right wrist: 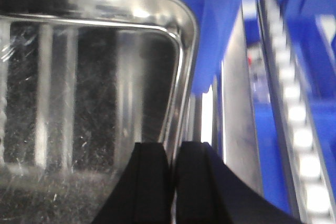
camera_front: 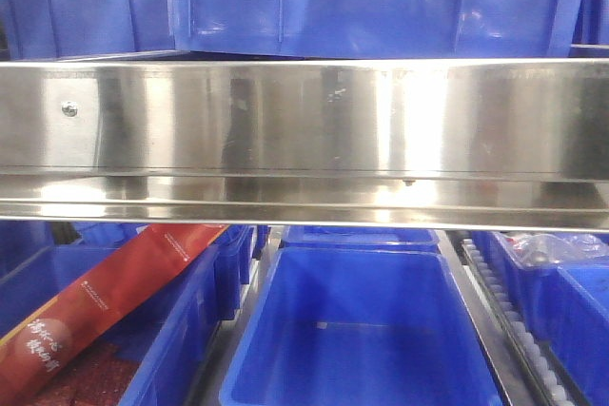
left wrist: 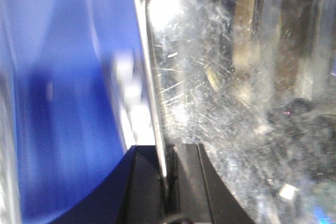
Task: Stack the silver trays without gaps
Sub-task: 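Lift the silver tray with both grippers and pull it off the shelf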
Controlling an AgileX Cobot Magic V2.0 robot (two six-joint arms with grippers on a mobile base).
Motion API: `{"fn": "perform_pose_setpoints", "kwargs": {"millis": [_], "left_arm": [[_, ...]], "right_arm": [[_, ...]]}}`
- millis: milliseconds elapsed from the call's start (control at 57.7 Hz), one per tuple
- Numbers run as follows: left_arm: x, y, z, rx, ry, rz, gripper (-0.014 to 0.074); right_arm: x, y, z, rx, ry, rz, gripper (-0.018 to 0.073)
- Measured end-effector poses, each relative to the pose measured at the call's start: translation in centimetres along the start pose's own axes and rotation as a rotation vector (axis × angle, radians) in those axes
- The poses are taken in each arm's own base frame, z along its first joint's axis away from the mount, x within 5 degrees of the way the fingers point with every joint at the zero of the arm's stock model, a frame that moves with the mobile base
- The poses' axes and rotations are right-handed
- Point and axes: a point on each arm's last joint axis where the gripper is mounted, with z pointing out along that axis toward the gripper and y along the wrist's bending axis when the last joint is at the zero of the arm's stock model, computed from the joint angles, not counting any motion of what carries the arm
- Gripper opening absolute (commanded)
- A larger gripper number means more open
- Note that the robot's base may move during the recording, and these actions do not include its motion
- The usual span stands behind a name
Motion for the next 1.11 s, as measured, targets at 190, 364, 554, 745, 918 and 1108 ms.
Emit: {"fn": "perform_pose_setpoints", "kwargs": {"millis": [190,364,554,745,918,1108], "left_arm": [[-1.4,-0.1,-2.3,-0.001,-0.129,0.047,-0.002],[-2.4,-0.1,-3.6,-0.016,-0.229,0.098,-0.002],[-3.2,0.1,-4.0,-0.045,-0.317,0.126,-0.002],[-3.7,0.5,-4.4,-0.098,-0.372,0.166,-0.002],[-4.1,0.5,-4.6,-0.109,-0.419,0.201,-0.002],[-4.3,0.4,-4.7,-0.109,-0.435,0.211,-0.002]], "right_arm": [[-0.9,0.2,-0.3,-0.023,-0.097,0.022,-0.008],[-1.9,0.6,-0.5,-0.059,-0.208,0.058,-0.008],[-3.1,1.1,-0.8,-0.08,-0.35,0.06,-0.008],[-3.7,2.0,-1.1,-0.11,-0.427,0.049,-0.008],[-3.9,2.1,-1.2,-0.114,-0.462,0.05,-0.008],[-4.1,2.0,-1.3,-0.113,-0.477,0.049,-0.008]]}}
